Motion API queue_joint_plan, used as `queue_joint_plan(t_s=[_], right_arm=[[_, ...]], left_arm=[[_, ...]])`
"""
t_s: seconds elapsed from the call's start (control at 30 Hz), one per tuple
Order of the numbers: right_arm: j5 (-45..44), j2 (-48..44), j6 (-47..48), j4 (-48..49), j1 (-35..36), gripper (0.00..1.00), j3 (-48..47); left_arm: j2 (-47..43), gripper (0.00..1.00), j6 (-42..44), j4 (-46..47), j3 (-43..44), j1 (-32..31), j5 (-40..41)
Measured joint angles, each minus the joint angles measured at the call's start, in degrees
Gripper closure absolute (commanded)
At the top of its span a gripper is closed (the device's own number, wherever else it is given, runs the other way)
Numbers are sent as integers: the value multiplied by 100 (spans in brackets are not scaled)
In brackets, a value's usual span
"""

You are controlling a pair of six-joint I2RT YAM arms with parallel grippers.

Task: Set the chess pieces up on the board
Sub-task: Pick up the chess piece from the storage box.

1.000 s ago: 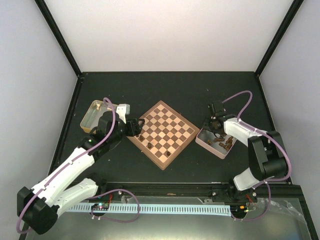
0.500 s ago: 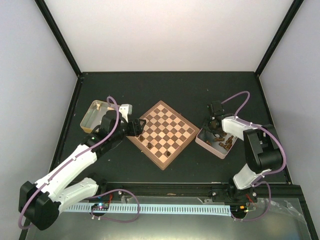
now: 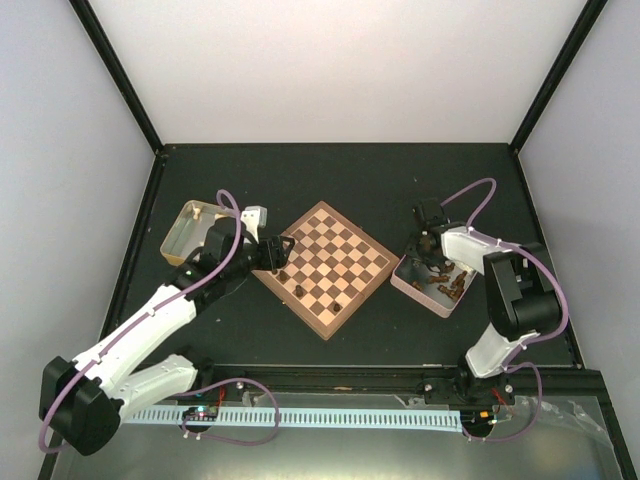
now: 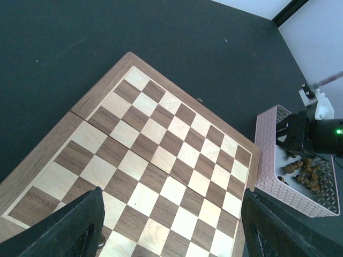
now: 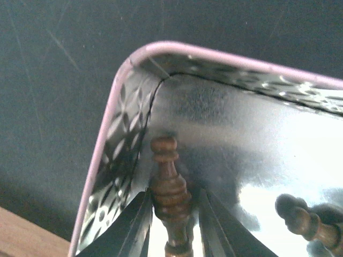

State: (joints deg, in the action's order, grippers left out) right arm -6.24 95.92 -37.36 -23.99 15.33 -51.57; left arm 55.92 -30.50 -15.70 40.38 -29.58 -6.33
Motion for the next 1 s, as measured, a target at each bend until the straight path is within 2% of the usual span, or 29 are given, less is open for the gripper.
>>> queue_joint_plan(t_s=[0.1,0.33,0.57,0.8,1.0], right_arm=[[-72,31,2,-4,0,87,-28],[-116,-116,116,-17,0,87,57],[68,-1491,306,85,2,87,684],[651,-2653,778,485,271,87,1036],[1801,-3257,1274,1274,813,87,1145]], left_arm=[[42,28,0,7,0,0,-39],[197,28,2,26,70,0,-199],[341,28,9,118,212,0,-776],[555,28,-22,334,376,0,-1794],[909,28,-227,599,750,-13,-2743]])
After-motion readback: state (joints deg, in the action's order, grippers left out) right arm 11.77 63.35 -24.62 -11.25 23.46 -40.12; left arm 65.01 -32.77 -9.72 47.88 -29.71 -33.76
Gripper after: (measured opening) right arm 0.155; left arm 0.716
